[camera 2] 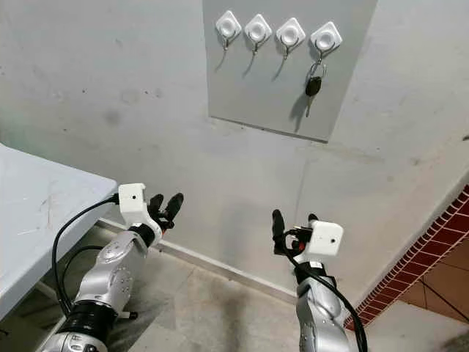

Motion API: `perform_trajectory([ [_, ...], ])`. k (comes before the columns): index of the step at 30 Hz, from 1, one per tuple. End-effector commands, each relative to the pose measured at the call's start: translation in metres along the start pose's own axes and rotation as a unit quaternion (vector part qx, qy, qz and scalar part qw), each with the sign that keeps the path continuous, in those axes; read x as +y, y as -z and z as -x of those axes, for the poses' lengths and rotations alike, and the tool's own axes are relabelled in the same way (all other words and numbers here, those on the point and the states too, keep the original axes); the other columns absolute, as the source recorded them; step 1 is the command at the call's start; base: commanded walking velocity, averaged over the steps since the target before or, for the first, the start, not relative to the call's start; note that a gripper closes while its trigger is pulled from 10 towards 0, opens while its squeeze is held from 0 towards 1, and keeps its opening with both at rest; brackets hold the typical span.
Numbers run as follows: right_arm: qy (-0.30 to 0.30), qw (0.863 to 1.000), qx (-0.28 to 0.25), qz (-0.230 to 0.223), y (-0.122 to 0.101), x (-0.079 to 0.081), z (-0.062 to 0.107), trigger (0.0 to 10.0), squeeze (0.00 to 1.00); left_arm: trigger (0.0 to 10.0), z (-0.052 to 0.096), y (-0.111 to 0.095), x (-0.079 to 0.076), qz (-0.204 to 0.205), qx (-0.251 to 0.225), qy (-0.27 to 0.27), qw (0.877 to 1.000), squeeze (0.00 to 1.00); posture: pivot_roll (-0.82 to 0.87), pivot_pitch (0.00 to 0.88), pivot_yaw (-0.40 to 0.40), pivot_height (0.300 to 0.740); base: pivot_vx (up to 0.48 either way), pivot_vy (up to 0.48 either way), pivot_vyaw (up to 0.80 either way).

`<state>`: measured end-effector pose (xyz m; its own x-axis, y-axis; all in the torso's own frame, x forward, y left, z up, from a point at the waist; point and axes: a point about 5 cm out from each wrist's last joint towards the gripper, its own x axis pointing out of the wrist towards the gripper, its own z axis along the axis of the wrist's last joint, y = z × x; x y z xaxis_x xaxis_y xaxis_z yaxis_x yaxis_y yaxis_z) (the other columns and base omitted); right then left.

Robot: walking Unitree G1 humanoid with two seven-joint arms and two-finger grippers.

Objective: Hang keys on a hook

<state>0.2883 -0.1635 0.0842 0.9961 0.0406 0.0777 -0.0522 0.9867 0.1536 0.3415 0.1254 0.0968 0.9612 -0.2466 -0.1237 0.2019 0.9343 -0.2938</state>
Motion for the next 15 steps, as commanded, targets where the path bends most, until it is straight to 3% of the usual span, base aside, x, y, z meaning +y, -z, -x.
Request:
perform_trajectory([
  [1, -0.007, 1.000, -0.001, 0.017, 0.000, 0.002, -0.003, 10.0, 0.00, 10.0, -0.004, -0.005, 0.000, -0.011, -0.003, 0.006, 1.000, 0.00, 0.02, 0.000, 0.037, 0.740, 0.000, 0.000, 0.00],
  [8, 0.004, 1.000, -0.008, 0.024, -0.003, -0.001, -0.005, 10.0, 0.00, 10.0, -0.006, -0.009, -0.004, -0.024, -0.008, 0.026, 0.999, 0.00, 0.02, 0.000, 0.033, 0.740, 0.000, 0.000, 0.00],
  [15, 0.015, 0.998, -0.003, 0.053, 0.002, -0.003, 0.000, 10.0, 0.00, 10.0, 0.007, 0.006, -0.013, -0.062, -0.024, 0.059, 0.996, 0.00, 0.01, 0.000, 0.049, 0.740, 0.000, 0.000, 0.00],
])
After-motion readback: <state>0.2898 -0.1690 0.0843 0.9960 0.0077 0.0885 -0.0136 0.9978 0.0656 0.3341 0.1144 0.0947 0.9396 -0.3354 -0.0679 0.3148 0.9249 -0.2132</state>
